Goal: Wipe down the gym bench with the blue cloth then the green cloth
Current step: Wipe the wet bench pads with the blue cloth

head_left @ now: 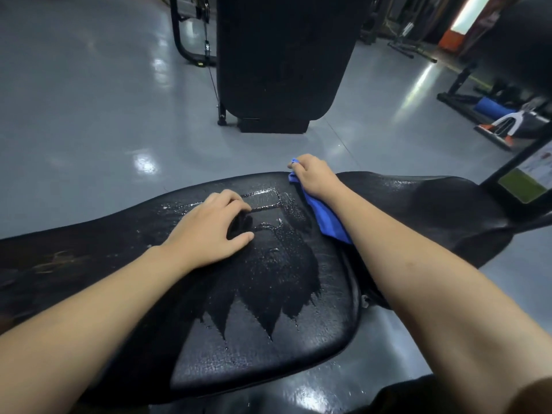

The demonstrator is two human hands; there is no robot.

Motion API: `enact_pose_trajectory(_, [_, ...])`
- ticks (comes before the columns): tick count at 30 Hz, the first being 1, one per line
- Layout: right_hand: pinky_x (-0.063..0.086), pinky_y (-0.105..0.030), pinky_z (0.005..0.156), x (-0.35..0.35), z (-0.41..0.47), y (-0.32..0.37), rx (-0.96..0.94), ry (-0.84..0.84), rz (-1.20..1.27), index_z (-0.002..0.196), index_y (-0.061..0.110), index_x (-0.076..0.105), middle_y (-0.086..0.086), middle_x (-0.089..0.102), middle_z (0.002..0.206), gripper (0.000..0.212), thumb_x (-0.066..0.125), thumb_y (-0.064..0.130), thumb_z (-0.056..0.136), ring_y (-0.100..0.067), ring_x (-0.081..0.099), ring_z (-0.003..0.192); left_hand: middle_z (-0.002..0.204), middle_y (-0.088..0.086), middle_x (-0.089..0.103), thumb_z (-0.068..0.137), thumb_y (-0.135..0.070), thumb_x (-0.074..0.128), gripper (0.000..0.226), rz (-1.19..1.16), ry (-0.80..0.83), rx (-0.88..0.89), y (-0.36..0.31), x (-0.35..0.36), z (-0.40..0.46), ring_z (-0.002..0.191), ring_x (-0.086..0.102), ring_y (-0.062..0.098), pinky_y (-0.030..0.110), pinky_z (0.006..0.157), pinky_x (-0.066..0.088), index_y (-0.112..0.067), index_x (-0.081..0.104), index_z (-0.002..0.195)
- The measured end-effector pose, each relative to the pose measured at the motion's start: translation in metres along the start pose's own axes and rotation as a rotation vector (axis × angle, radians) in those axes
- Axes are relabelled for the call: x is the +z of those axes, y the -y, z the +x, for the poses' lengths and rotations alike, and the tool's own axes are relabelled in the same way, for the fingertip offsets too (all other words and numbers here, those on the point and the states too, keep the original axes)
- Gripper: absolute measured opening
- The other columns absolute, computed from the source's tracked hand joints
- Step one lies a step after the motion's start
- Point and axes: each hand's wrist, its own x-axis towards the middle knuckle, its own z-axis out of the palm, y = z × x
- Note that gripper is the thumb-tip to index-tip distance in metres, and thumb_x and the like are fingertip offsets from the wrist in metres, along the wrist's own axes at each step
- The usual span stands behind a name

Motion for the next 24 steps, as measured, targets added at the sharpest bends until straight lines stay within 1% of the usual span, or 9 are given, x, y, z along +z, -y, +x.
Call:
enact_pose_trajectory(1, [0.044,-0.025,0.069,0.001,0.003,0.002,-0.012,0.011,-0.02,0.098,-0.009,0.062,-0.013,0.071,0.093,0.038,0.041,0.023,0.105,0.001,0.059,0.067,0.133,-0.014,0.044,0.09,-0.056,0.059,0.051,-0.002,0.007,-0.016,0.003,0.0,-0.001,0.12,0.043,0.012,0.038,0.097,0.046,-0.029,0.052,0.133])
enact_pose_trajectory(3, [0.045,-0.035,0.068,0.006,0.011,0.004,-0.049,0.024,-0.114,0.08,-0.005,0.056,-0.014,0.069,0.083,0.038,0.041,0.021,0.103,-0.016,0.059,0.067,0.134,-0.014,0.044,0.09,-0.056,0.06,0.051,-0.004,0.017,-0.044,0.006,0.001,-0.003,0.121,0.042,0.011,0.037,0.097,0.045,-0.03,0.051,0.133])
enact_pose_trajectory(5, [0.036,-0.034,0.066,0.009,0.018,0.009,-0.066,0.034,-0.212,0.073,0.002,0.051,-0.012,0.062,0.081,0.036,0.041,0.02,0.102,-0.031,0.054,0.075,0.134,-0.015,0.043,0.09,-0.056,0.059,0.051,-0.007,0.018,-0.057,0.007,0.002,-0.002,0.122,0.042,0.011,0.037,0.097,0.044,-0.031,0.051,0.133])
enact_pose_trajectory(10, [0.034,-0.034,0.068,0.016,0.028,0.02,-0.059,0.059,-0.306,0.079,0.001,0.057,-0.021,0.056,0.094,0.035,0.042,0.024,0.101,-0.039,0.056,0.09,0.133,-0.015,0.043,0.089,-0.058,0.057,0.051,-0.015,0.014,-0.059,0.006,0.005,0.003,0.12,0.041,0.01,0.039,0.098,0.046,-0.031,0.051,0.132])
enact_pose_trajectory(13, [0.043,-0.035,0.082,0.014,0.027,0.017,0.008,0.05,-0.228,0.094,0.021,0.068,-0.014,0.055,0.112,0.029,0.048,0.041,0.087,-0.032,0.054,0.103,0.132,-0.015,0.043,0.09,-0.057,0.059,0.049,-0.017,0.018,-0.062,0.006,0.005,0.004,0.12,0.041,0.01,0.038,0.099,0.045,-0.031,0.051,0.131])
enact_pose_trajectory(15, [0.046,-0.034,0.081,0.012,0.02,0.015,0.04,0.056,-0.202,0.094,0.03,0.066,-0.01,0.061,0.11,0.025,0.052,0.046,0.08,-0.028,0.057,0.102,0.132,-0.015,0.043,0.09,-0.056,0.059,0.049,-0.019,0.026,-0.068,0.004,0.004,0.004,0.121,0.041,0.01,0.038,0.099,0.045,-0.031,0.051,0.131])
enact_pose_trajectory(17, [0.042,-0.032,0.075,0.01,0.009,0.015,0.033,0.056,-0.221,0.098,0.024,0.067,-0.009,0.063,0.107,0.025,0.055,0.042,0.084,-0.03,0.058,0.098,0.132,-0.015,0.043,0.089,-0.056,0.059,0.049,-0.018,0.028,-0.071,0.003,0.003,0.005,0.121,0.041,0.01,0.037,0.098,0.045,-0.031,0.052,0.131])
enact_pose_trajectory(19, [0.038,-0.03,0.077,0.011,-0.008,0.014,0.02,0.035,-0.244,0.114,0.023,0.065,-0.006,0.054,0.116,0.032,0.055,0.039,0.088,-0.029,0.057,0.099,0.131,-0.015,0.043,0.089,-0.056,0.059,0.048,-0.017,0.029,-0.073,0.001,0.002,0.005,0.121,0.04,0.01,0.037,0.097,0.045,-0.031,0.052,0.13])
enact_pose_trajectory(24, [0.033,-0.022,0.089,0.009,-0.062,0.013,-0.082,-0.026,-0.204,0.129,0.02,0.062,-0.003,0.038,0.146,0.048,0.068,0.032,0.082,-0.022,0.052,0.122,0.13,-0.013,0.043,0.089,-0.056,0.059,0.048,0.004,0.04,-0.069,0.0,0.002,0.006,0.121,0.041,0.011,0.035,0.093,0.044,-0.03,0.052,0.129])
